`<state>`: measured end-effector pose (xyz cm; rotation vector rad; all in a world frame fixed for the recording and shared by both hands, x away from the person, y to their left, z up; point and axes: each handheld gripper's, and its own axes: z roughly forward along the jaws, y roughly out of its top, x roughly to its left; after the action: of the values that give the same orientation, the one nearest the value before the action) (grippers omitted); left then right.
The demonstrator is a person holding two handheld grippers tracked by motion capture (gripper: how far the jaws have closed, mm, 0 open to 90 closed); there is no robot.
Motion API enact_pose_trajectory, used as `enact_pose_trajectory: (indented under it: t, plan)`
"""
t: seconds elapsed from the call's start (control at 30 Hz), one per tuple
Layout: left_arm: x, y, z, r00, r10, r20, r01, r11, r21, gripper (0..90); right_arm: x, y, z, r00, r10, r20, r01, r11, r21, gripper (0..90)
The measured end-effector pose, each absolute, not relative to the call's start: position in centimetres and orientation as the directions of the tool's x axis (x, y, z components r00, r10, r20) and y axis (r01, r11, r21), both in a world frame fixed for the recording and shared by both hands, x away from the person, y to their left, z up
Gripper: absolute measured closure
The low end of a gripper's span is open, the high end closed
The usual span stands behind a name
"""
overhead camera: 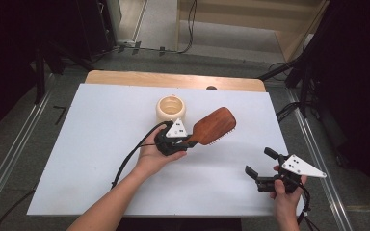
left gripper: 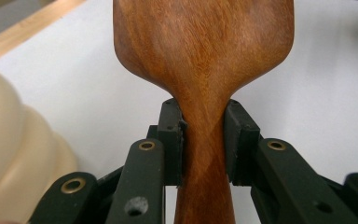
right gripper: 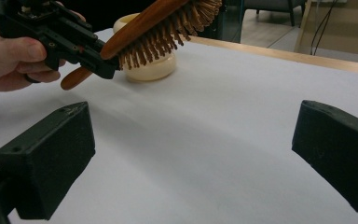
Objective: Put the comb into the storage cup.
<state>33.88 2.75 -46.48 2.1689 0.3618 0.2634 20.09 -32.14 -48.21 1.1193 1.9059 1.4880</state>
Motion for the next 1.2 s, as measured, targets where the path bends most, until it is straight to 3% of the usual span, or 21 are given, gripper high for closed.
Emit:
enact_pose_trajectory:
  t: [0.57,1.2]
  plan:
    - [32.6,6.5,-45.8,0.891,0.451,0.052,0.178,-0.453,0.874,72.4,23.7,-26.2,-44.3,-0.616,0.769,0.171,0.296,0.025,0.955,0.0]
    - [30.0,8.6,-45.6,0.854,0.516,0.061,0.158,-0.370,0.915,72.4,27.3,-20.1,-42.4,-0.620,0.706,0.343,0.413,-0.078,0.908,0.0]
